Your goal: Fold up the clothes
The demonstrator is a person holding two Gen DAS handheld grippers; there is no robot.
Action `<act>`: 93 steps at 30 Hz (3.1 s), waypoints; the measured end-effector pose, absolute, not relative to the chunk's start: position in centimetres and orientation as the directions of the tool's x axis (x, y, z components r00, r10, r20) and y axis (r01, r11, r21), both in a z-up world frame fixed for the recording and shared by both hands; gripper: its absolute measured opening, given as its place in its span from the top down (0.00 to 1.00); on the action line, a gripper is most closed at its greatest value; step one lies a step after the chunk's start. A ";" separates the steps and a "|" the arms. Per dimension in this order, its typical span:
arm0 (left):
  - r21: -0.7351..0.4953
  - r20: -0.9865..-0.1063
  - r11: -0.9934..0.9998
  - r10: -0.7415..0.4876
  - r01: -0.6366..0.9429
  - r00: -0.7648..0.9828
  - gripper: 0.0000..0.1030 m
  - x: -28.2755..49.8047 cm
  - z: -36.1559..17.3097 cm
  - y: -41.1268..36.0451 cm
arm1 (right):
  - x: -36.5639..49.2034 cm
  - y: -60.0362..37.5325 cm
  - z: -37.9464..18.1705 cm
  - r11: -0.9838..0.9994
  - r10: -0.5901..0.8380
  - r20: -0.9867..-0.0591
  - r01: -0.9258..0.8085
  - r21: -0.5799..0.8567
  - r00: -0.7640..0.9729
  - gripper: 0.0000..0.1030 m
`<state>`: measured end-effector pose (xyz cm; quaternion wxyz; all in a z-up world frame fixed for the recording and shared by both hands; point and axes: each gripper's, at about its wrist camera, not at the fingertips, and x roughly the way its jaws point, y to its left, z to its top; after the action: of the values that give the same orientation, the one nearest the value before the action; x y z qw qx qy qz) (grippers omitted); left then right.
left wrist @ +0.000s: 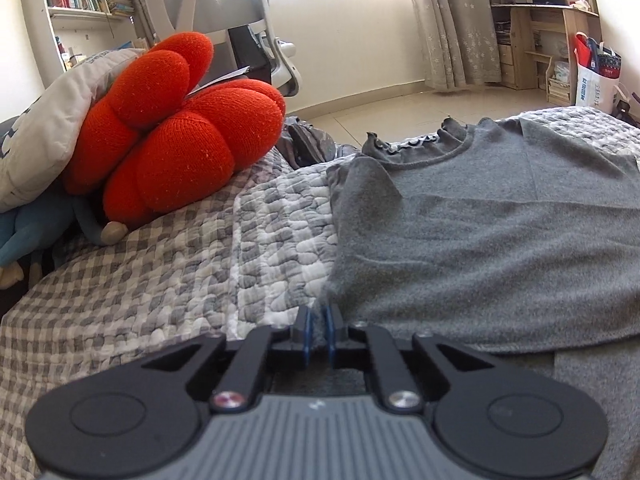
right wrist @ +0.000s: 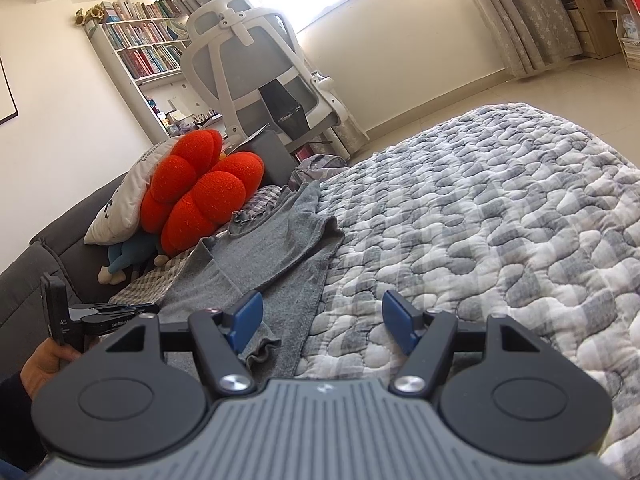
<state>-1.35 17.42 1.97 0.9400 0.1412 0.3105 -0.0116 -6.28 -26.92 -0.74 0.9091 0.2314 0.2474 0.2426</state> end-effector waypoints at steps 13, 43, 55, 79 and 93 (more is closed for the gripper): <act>0.111 -0.601 0.993 0.042 0.032 0.798 0.95 -1.1 2.7 20.9 | -6.4 -26.9 -0.7 0.780 0.552 -0.340 -0.326 0.535 0.761 0.33; 0.200 -0.617 0.974 0.207 -0.103 0.759 0.60 10.3 1.6 14.2 | -6.1 -26.9 -0.7 0.778 0.554 -0.339 -0.328 0.536 0.761 0.33; 0.171 -0.583 0.970 0.241 -0.173 0.776 0.88 10.4 3.1 17.4 | -6.4 -27.4 -0.8 0.762 0.564 -0.322 -0.329 0.558 0.760 0.33; 0.091 -0.572 0.977 0.210 -0.193 0.793 0.56 11.5 3.2 16.6 | -6.5 -27.2 -0.5 0.765 0.561 -0.327 -0.325 0.555 0.761 0.33; 0.089 -0.489 0.996 0.049 -0.006 0.871 0.56 -4.2 5.6 14.5 | -6.2 -25.0 2.0 0.818 0.513 -0.328 -0.336 0.467 0.794 0.34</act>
<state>-4.22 14.54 5.60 0.9663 0.0422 0.2535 0.0141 -6.19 -24.98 1.96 0.9264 0.1963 0.2253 0.2291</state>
